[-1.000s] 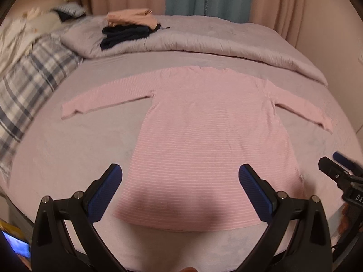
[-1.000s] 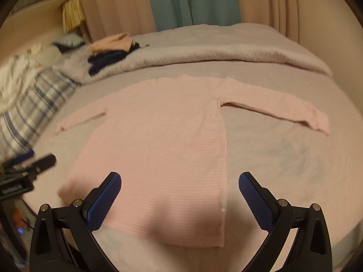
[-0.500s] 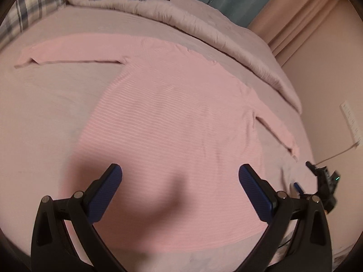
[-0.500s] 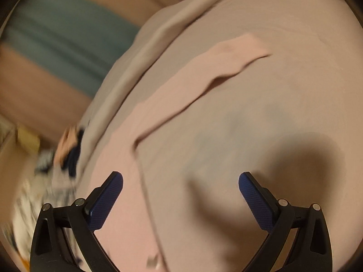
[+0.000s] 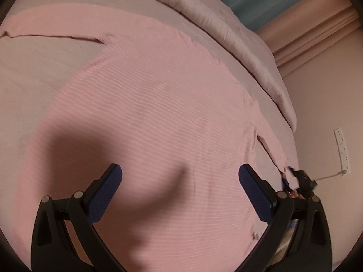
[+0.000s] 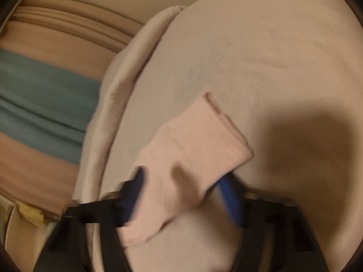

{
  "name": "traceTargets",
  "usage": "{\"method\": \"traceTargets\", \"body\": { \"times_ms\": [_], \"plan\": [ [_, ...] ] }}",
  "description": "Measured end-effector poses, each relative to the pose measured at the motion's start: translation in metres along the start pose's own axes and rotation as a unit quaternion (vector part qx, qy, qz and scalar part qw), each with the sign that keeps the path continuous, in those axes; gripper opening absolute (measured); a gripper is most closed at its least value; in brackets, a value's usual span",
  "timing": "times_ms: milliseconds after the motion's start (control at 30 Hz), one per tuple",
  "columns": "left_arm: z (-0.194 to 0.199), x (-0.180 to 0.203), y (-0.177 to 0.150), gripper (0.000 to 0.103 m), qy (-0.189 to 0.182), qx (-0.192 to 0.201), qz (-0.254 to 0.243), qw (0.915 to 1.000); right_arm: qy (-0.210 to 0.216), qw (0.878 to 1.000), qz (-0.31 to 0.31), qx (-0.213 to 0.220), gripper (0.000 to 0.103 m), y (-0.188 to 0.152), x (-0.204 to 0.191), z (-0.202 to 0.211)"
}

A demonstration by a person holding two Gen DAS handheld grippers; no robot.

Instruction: Fold small clothes

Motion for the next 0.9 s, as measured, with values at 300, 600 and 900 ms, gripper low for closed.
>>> {"method": "traceTargets", "body": {
  "times_ms": [300,600,900],
  "plan": [
    [-0.014,0.021,0.029,0.103,-0.037,-0.023,-0.022,0.9988,-0.036,0.99,0.125,0.048,0.007,0.008,-0.048,0.008],
    [-0.004,0.034,0.081,0.103,-0.161,-0.015,0.046,0.9857,0.058,0.882,0.467,0.015,0.007,-0.127,-0.263,0.013],
    [-0.017,-0.016,0.11,0.103,-0.203,-0.046,0.102,0.9727,0.134,0.729,0.665,-0.091,0.01,-0.359,-0.349,-0.045]
  ]
}}
Point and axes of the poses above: each gripper's, at about its wrist camera, not at the fingertips, and z roughly against the way its jaws point, x to its right, y to its top, the point moved 6 cm from there along -z, roughly the way its jaws point, and after that the axes turned 5 degrees about z, right-handed, at the moved point
